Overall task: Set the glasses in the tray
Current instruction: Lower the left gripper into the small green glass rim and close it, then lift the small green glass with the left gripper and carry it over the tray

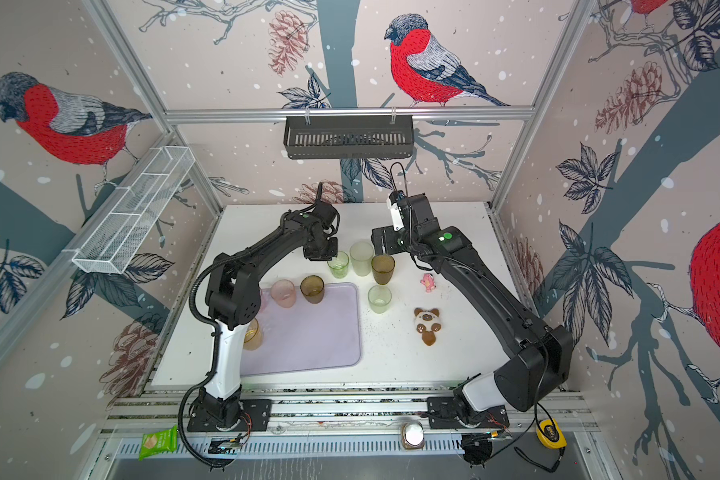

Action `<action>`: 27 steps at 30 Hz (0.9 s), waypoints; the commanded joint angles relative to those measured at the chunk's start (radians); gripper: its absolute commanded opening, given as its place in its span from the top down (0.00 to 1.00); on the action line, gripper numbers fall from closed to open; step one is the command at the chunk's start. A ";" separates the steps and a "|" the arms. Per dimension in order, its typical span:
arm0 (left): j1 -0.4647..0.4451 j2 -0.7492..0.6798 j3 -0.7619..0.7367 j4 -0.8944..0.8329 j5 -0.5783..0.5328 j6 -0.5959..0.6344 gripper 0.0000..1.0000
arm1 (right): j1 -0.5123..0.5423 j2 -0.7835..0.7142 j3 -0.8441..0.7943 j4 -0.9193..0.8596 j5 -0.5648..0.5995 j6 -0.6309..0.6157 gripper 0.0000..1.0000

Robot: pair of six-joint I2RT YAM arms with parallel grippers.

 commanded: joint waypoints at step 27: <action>-0.002 0.015 0.035 -0.031 -0.020 0.006 0.97 | -0.007 0.016 0.042 0.022 0.002 -0.019 0.01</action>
